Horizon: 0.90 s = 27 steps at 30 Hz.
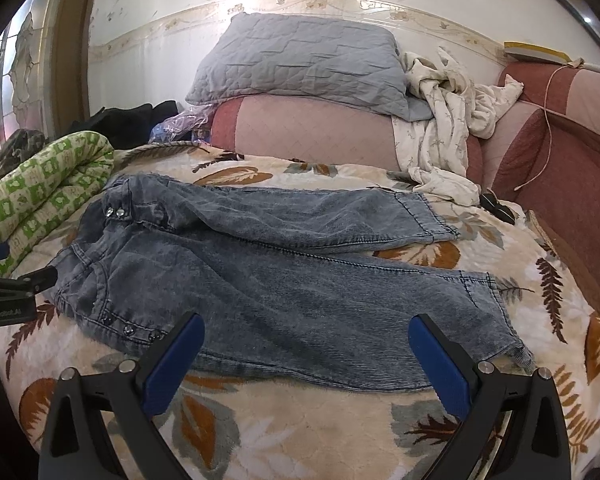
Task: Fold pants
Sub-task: 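Move both tools toward the waistband of the blue jeans, then close the left tool on the waistband while the right tool grips the waist edge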
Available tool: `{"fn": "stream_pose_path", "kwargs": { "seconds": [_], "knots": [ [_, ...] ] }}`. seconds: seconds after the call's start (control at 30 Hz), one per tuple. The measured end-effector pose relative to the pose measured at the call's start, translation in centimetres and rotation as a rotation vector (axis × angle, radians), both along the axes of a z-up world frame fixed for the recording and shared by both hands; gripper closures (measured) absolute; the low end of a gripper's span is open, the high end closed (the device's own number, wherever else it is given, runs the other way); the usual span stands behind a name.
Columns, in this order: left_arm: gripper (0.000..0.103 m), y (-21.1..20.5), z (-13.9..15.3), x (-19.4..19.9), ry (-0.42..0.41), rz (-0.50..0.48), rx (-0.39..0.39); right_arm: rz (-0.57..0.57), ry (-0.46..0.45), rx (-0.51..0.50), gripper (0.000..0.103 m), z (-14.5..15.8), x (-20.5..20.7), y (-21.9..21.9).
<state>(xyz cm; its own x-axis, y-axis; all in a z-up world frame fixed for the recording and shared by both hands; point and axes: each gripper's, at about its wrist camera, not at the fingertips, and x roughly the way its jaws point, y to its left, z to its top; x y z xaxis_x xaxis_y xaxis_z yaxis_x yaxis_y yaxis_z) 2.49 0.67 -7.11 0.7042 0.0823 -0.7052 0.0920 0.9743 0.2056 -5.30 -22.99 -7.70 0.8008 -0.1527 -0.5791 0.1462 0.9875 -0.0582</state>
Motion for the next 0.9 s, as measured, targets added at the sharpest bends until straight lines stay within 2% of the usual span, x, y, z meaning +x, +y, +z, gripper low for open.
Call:
{"fn": "stream_pose_path", "kwargs": {
  "seconds": [0.4,0.7,0.87,0.9],
  "knots": [
    [0.000,0.2,-1.2,0.9,0.020,0.005,-0.001,0.012,0.030,-0.037,0.000,-0.4,0.6,0.5],
    [0.000,0.1,-2.0,1.4,0.039,0.000,-0.004,0.022,0.058,-0.028,0.000,-0.5,0.7,0.7],
    [0.000,0.6,-0.5,3.8,0.065,-0.040,-0.025,0.036,0.039,0.045,0.000,1.3,1.3,-1.1],
    [0.000,0.9,0.3,4.9,0.062,-0.042,-0.033,0.038,0.023,0.031,0.000,1.8,1.8,-1.5]
  ]
}}
